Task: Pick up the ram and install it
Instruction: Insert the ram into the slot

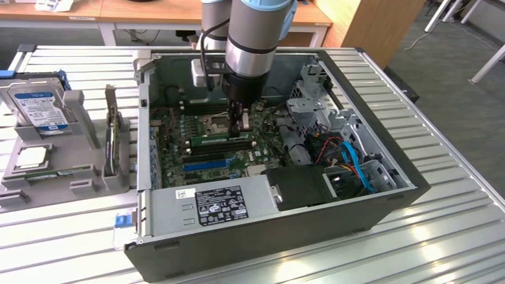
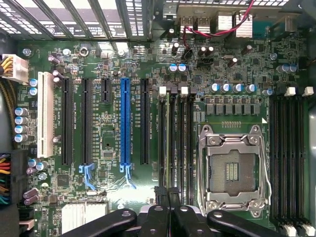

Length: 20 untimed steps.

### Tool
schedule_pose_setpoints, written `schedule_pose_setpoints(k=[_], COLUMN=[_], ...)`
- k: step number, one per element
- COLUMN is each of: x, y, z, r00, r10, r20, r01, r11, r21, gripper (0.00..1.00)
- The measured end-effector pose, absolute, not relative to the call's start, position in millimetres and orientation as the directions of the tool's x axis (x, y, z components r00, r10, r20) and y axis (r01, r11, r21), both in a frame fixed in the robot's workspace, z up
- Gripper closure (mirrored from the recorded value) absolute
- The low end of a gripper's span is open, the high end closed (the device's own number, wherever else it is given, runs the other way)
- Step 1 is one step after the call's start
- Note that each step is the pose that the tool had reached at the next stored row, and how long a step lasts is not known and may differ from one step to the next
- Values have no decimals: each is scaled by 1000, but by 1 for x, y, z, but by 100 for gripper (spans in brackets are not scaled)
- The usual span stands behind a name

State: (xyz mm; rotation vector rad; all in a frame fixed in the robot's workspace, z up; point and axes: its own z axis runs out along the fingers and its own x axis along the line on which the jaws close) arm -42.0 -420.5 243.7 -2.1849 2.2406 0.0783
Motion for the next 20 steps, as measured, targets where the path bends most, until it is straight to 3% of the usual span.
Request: schedule_pose_setpoints(k=[20], x=[-42], y=[-421], z=[238], r00=[-23], r10=[-999], r20=[-43], r01=[-999], r11=[22], r21=[28], gripper=[89])
